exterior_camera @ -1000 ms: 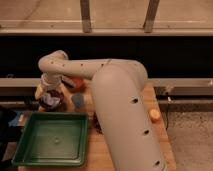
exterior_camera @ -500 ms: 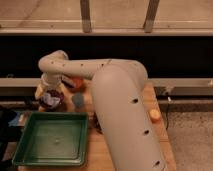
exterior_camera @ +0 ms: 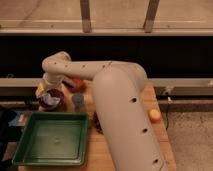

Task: Place towel in table surface

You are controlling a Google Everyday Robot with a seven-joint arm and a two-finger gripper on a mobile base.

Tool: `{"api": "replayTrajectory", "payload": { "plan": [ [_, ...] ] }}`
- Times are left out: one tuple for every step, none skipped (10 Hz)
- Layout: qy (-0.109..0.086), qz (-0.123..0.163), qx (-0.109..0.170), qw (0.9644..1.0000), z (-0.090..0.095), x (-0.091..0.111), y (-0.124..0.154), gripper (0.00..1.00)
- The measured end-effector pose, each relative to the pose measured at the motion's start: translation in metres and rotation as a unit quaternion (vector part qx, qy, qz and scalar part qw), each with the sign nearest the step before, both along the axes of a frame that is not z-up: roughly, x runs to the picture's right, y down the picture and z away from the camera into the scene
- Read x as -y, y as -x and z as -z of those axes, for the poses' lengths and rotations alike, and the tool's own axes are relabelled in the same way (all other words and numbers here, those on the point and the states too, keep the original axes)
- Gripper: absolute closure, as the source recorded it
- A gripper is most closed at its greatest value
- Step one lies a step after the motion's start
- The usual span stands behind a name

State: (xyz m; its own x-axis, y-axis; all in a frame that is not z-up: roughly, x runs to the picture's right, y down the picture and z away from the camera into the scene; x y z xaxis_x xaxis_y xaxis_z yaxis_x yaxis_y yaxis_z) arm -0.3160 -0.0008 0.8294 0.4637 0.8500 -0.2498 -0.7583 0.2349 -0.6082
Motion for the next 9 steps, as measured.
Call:
{"api": "replayTrajectory", "payload": {
  "plan": [
    [-0.015, 0.008, 0.011, 0.9998, 0.002, 0.006, 0.003, 0.22],
    [-0.024, 0.011, 0.02, 0.9994, 0.001, 0.01, 0.004, 0.22],
    [-0.031, 0.017, 0.028, 0.999, 0.0, 0.012, 0.003, 0.22],
    [-0.033, 0.024, 0.035, 0.9986, 0.0, 0.011, 0.007, 0.22],
    [-0.028, 0.029, 0.047, 0.9981, 0.0, 0.006, 0.013, 0.22],
    [-0.019, 0.028, 0.06, 0.9976, -0.005, 0.0, 0.014, 0.22],
    [-0.007, 0.026, 0.067, 0.9974, -0.018, -0.007, 0.008, 0.22],
    [0.012, 0.024, 0.076, 0.9967, -0.032, -0.018, 0.009, 0.22],
    [0.028, 0.021, 0.081, 0.9961, -0.043, -0.027, 0.009, 0.22]
  ]
}}
